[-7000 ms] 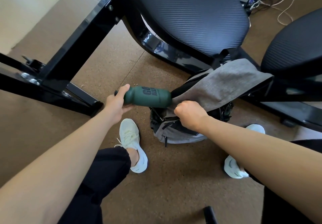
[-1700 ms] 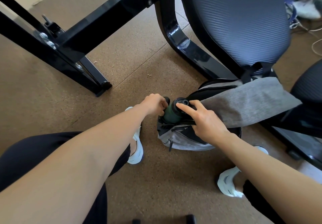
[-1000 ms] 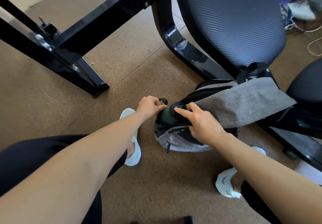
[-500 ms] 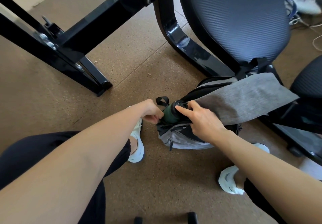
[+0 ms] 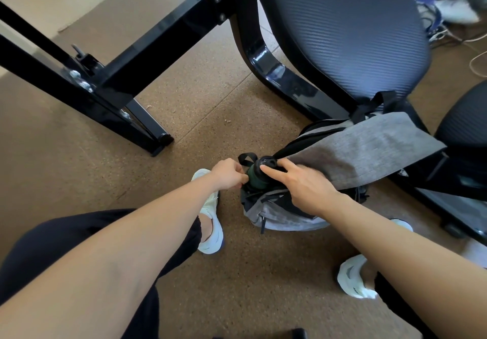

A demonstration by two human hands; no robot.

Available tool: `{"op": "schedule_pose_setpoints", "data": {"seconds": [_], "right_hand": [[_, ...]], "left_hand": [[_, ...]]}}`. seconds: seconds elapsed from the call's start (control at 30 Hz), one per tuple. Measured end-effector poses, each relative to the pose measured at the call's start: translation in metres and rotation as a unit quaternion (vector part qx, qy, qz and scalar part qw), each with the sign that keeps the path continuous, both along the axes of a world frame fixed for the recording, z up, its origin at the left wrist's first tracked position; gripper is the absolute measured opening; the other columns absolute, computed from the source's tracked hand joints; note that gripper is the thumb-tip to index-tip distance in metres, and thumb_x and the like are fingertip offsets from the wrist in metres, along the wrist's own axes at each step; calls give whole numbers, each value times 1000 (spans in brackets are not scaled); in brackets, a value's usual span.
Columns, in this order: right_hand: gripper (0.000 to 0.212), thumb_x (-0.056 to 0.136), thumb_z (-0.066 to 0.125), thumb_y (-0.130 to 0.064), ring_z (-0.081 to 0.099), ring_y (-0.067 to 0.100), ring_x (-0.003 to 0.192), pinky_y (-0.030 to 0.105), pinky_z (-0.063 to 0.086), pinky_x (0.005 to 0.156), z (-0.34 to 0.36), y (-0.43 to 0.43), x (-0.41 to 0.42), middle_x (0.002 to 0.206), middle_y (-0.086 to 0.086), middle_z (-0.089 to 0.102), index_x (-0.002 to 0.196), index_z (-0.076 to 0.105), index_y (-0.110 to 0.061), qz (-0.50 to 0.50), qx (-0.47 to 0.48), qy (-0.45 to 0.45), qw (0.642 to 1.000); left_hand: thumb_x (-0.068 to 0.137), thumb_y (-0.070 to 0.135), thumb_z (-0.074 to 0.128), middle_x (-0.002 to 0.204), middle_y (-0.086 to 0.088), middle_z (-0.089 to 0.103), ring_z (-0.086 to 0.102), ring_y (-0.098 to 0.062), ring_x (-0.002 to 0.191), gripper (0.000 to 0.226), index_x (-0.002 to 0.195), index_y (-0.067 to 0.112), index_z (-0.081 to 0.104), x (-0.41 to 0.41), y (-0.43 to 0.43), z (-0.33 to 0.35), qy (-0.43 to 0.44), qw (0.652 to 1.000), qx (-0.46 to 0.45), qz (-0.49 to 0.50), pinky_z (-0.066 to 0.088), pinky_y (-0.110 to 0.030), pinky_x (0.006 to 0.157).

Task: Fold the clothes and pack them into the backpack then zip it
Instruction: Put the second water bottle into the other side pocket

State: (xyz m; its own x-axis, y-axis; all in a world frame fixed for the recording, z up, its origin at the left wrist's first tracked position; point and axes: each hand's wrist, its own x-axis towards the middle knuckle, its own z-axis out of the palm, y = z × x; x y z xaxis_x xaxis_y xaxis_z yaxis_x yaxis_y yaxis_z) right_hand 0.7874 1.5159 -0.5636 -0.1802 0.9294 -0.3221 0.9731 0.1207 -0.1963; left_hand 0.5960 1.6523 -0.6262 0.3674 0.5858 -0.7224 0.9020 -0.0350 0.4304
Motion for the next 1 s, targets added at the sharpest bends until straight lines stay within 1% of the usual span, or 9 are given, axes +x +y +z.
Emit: {"op": "schedule_pose_setpoints", "data": {"seconds": [0.07, 0.17, 0.3, 0.43, 0.5, 0.57, 0.67, 0.87, 1.0], "right_hand": [[87, 89, 59, 1, 63, 30, 106, 40, 59, 71, 1, -6, 3, 143, 7, 43, 159, 20, -33, -14, 57, 29, 998], [65, 88, 73, -19, 61, 26, 103, 41, 59, 77, 9, -17, 9, 123, 3, 55, 146, 44, -20, -55, 96, 64, 992], [12, 90, 73, -28, 59, 14, 76, 32, 53, 68, 26, -46, 4, 81, -6, 63, 87, 67, -18, -245, 175, 197, 933], [32, 85, 79, -36, 62, 16, 69, 34, 49, 66, 31, -71, 1, 72, 3, 65, 75, 60, -13, -600, 90, 309, 733], [41, 79, 85, -41, 68, 23, 84, 40, 59, 76, 34, -71, 8, 91, 7, 65, 92, 57, -13, -679, 64, 402, 610], [40, 82, 84, -34, 70, 22, 91, 34, 61, 77, 38, -61, 14, 106, 8, 68, 107, 60, -14, -681, 52, 499, 533], [8, 94, 73, -22, 70, 17, 82, 28, 58, 70, 49, -42, 12, 105, 9, 76, 97, 72, -14, -653, 40, 560, 509], [18, 96, 69, -11, 71, 16, 78, 28, 61, 73, 61, -15, 7, 91, 9, 74, 84, 71, 3, -658, 38, 627, 415], [31, 95, 71, -12, 70, 17, 77, 28, 62, 75, 64, -5, 5, 90, 14, 68, 102, 67, 18, -651, 40, 637, 411]], "left_hand": [[80, 37, 79, 100, 1, 65, 62, -22, 95, 30, 102, 22, 65, 2, 2, 11, 6, 993, 93, -75, 50, -36, 80], [69, 43, 85, 131, 5, 51, 52, -15, 118, 87, 146, 31, 44, 8, 3, 24, -90, 978, 118, -150, 45, -34, 94], [73, 42, 85, 144, 2, 51, 48, -19, 134, 93, 153, 31, 37, 22, -3, 20, -126, 964, 122, -199, 42, -39, 107], [73, 43, 84, 137, 2, 55, 50, -21, 131, 86, 148, 32, 43, 24, -7, 17, -135, 966, 132, -178, 43, -39, 105], [73, 43, 84, 137, 3, 56, 51, -20, 131, 85, 147, 32, 45, 24, -7, 18, -138, 965, 136, -177, 44, -39, 105], [73, 44, 84, 137, 2, 57, 52, -21, 130, 83, 146, 29, 48, 25, -9, 21, -141, 963, 146, -178, 44, -40, 104], [74, 45, 86, 129, 2, 55, 53, -22, 125, 78, 142, 26, 53, 25, -11, 23, -147, 957, 169, -182, 43, -34, 97], [71, 47, 89, 122, 0, 57, 56, -24, 120, 76, 137, 24, 59, 32, 6, 37, -124, 959, 161, -199, 45, -35, 96], [69, 55, 88, 120, -2, 63, 59, -23, 115, 72, 129, 24, 64, 40, 12, 48, -78, 960, 196, -182, 49, -40, 96]]}}
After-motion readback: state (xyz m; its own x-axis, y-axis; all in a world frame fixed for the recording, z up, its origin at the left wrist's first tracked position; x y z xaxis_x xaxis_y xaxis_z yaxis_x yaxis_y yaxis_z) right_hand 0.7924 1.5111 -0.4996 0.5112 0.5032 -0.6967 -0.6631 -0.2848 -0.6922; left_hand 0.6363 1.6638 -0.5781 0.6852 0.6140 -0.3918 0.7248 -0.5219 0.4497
